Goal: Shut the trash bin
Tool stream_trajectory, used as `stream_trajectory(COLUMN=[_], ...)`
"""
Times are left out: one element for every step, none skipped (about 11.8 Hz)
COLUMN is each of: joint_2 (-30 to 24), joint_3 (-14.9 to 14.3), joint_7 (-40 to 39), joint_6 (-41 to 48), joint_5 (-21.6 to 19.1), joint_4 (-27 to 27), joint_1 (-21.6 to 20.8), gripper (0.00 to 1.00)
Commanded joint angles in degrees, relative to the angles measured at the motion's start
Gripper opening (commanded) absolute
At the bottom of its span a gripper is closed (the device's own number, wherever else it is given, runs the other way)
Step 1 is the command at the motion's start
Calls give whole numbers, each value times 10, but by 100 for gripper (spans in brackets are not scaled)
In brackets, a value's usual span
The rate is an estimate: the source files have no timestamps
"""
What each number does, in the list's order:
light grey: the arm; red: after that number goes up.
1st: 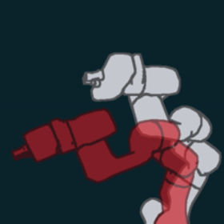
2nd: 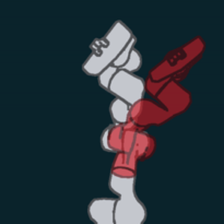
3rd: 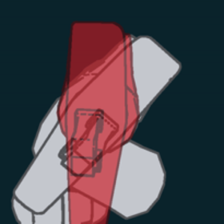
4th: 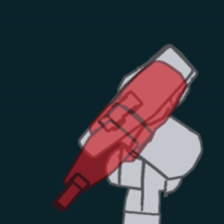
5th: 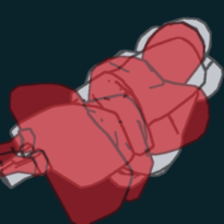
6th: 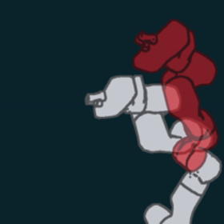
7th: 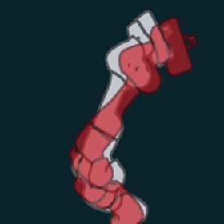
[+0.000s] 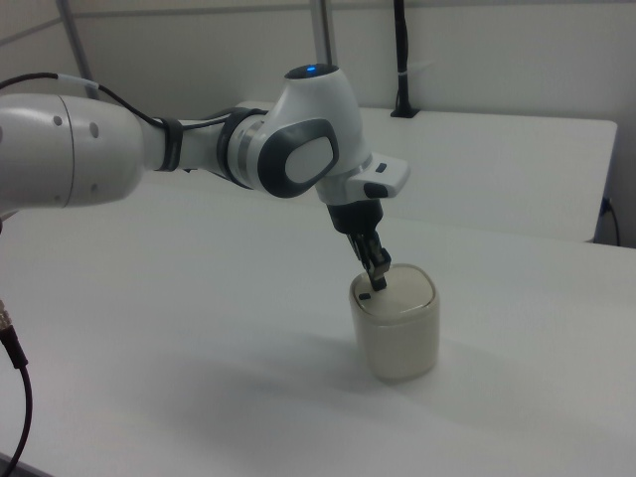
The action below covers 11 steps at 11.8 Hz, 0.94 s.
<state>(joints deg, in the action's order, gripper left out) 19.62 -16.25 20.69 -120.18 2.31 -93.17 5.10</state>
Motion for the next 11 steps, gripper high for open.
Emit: stream_trajectory(joint_2=[-42, -69, -97, -115, -136, -147, -158, -163, -163, -164, -165], joint_3=[-1, -1, 0, 0, 1, 2, 9, 36, 52, 59, 61], joint_7=[-13, -33, -47, -64, -91, -116, -168, -226, -262, -267, -269], joint_6=[25, 60, 89, 114, 153, 176, 205, 236, 260, 269, 270], joint_5=[5, 4, 2, 1, -1, -4, -6, -6, -6, -13, -21], joint_4=[-27, -27, -26, -27, -27, -26, -20, -12, 0, 4, 4], joint_1=[-8, -11, -18, -25, -40, -52, -71, -75, -78, -85, -92], gripper=[0, 0, 16, 47, 88, 100, 100, 100, 100, 100, 100])
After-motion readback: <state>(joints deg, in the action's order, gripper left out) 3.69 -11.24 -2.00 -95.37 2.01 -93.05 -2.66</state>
